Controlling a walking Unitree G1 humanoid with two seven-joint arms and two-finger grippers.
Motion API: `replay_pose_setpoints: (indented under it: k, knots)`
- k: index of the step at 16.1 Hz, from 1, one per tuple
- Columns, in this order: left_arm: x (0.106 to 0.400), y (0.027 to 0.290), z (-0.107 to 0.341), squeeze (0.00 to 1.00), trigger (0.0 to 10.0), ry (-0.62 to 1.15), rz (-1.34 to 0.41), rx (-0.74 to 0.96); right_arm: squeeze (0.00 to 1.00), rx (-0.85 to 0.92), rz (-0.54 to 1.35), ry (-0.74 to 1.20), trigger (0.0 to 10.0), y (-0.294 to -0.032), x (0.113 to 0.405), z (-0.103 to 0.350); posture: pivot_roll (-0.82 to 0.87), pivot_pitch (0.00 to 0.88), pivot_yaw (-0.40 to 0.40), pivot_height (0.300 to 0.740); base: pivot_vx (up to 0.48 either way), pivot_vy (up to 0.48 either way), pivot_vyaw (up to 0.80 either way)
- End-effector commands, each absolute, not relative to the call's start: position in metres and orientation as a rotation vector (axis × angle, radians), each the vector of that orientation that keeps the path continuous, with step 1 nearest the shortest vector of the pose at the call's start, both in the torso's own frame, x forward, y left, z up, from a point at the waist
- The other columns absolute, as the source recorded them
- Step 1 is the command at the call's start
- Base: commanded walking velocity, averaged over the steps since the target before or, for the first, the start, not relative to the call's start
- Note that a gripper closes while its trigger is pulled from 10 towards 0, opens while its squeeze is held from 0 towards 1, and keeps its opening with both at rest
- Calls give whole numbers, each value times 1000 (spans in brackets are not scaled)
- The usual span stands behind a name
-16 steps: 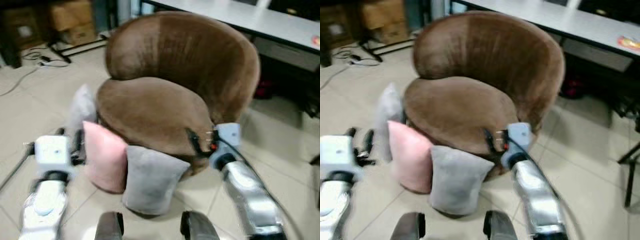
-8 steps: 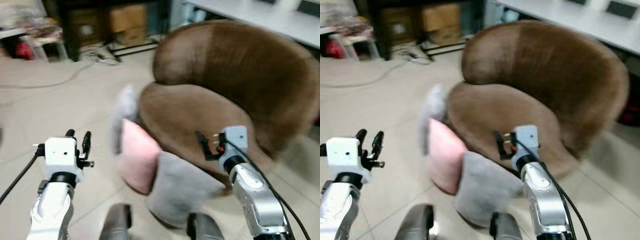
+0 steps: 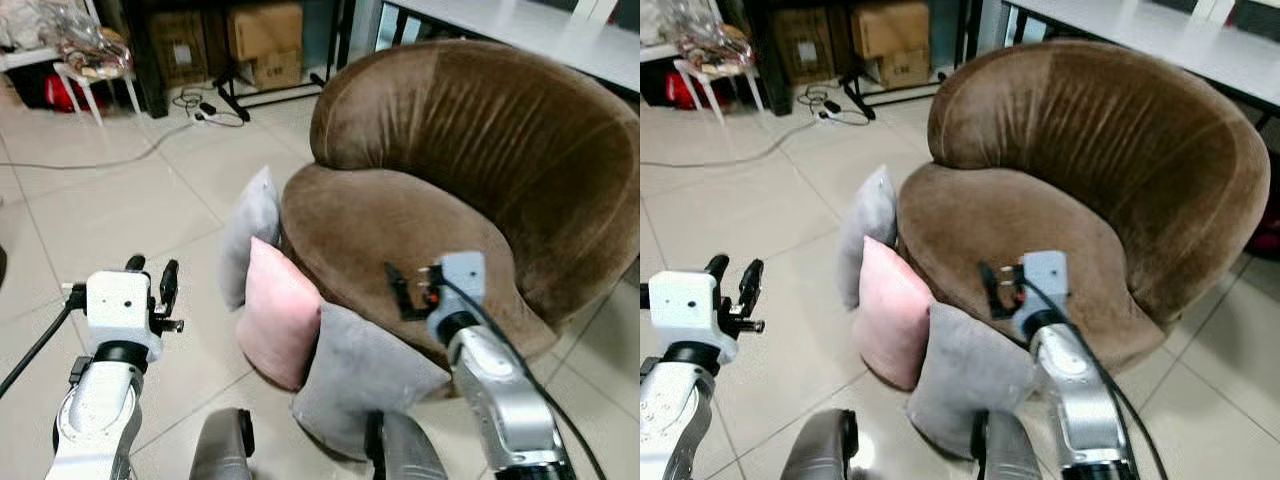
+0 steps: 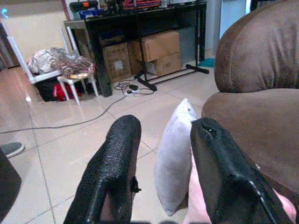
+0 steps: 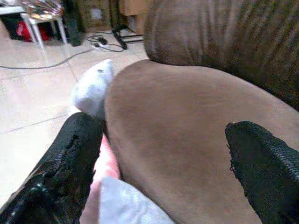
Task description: Move the pillow to the sofa from floor
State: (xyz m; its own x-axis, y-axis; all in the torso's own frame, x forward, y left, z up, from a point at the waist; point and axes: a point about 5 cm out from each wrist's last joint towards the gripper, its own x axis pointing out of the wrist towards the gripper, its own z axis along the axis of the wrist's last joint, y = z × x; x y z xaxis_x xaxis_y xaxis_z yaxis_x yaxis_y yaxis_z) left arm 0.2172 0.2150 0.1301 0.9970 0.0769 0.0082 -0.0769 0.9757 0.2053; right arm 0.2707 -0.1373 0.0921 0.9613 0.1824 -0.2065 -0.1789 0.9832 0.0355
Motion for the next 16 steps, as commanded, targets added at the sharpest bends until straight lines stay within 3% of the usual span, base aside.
replay_pose_setpoints:
  k: [1, 16]
  knots:
    - [218, 214, 130, 0, 10000, 7, 70, 217, 0, 10, 170, 217, 10000, -143, 274, 94, 35, 0, -59, 600, 0, 0, 0]
    - [219, 215, 129, 0, 10000, 11, 62, 239, 0, 57, 166, 252, 10000, -141, 274, 87, 35, 0, -51, 500, 0, 0, 0]
